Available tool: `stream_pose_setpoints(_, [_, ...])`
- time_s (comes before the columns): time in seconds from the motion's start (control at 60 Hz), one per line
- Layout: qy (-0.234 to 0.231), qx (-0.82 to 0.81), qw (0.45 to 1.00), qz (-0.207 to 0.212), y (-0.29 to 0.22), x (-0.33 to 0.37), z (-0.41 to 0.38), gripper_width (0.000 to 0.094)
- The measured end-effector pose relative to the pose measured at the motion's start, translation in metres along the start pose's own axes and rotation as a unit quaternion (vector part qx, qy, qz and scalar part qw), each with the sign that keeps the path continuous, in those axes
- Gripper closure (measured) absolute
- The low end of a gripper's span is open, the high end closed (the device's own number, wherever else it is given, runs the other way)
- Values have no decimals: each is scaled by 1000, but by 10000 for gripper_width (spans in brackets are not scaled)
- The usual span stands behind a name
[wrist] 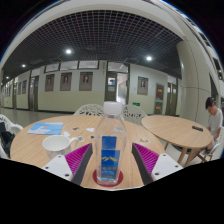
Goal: Pour water
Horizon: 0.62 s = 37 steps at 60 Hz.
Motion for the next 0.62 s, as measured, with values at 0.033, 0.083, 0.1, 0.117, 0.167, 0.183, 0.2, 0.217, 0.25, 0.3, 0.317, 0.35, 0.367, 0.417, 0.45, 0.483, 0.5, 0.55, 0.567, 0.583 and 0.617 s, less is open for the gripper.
stream_pose_setpoints(0.033, [-7,-2,1000,-1,0,5,-2,93])
stream_pose_setpoints(0.083, [-23,-8,1000,-1,0,11,-9,90])
stream_pose_setpoints(0.1, [-27,-11,1000,-1,0,13,-10,88])
stream_pose_setpoints(0.117, [-31,-15,999,-1,-1,16,-12,85])
stream_pose_setpoints(0.167, [-42,-26,999,-4,-1,27,-17,81])
stream_pose_setpoints(0.183, [-45,-29,999,-5,0,30,-19,82])
stream_pose_setpoints(0.2, [-48,-33,998,-7,2,33,-20,84])
stream_pose_setpoints(0.217, [-49,-37,998,-10,0,39,-21,83])
stream_pose_setpoints(0.25, [-52,-44,998,-15,2,45,-24,88])
stream_pose_setpoints(0.3, [-60,-49,997,-11,2,52,-30,92])
stream_pose_setpoints(0.317, [-61,-51,997,-8,1,55,-34,92])
stream_pose_setpoints(0.35, [-68,-52,996,-6,1,64,-36,91])
stream_pose_setpoints(0.367, [-73,-52,996,-5,1,66,-38,92])
stream_pose_setpoints(0.417, [-83,-54,995,-3,2,69,-42,91])
stream_pose_setpoints(0.45, [-90,-57,994,-3,3,73,-52,91])
stream_pose_setpoints(0.483, [-100,-57,993,0,3,74,-55,91])
stream_pose_setpoints(0.5, [-104,-58,993,2,2,74,-57,91])
stream_pose_setpoints(0.55, [-115,-59,992,8,0,69,-65,90])
stream_pose_setpoints(0.567, [-118,-59,991,10,0,68,-67,91])
stream_pose_setpoints(0.583, [-120,-60,991,12,-1,69,-67,92])
stream_pose_setpoints(0.617, [-121,-59,991,15,-2,69,-67,93])
Point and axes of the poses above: the point between the fingertips, and its own axes, seen from behind it with the camera up: z to the right, y down, x backward, against the way the camera looks, the point moved 9 cm from there along x, backward, against the way the camera looks, and after that the axes turned 12 degrees about x, right-handed, at the moved point
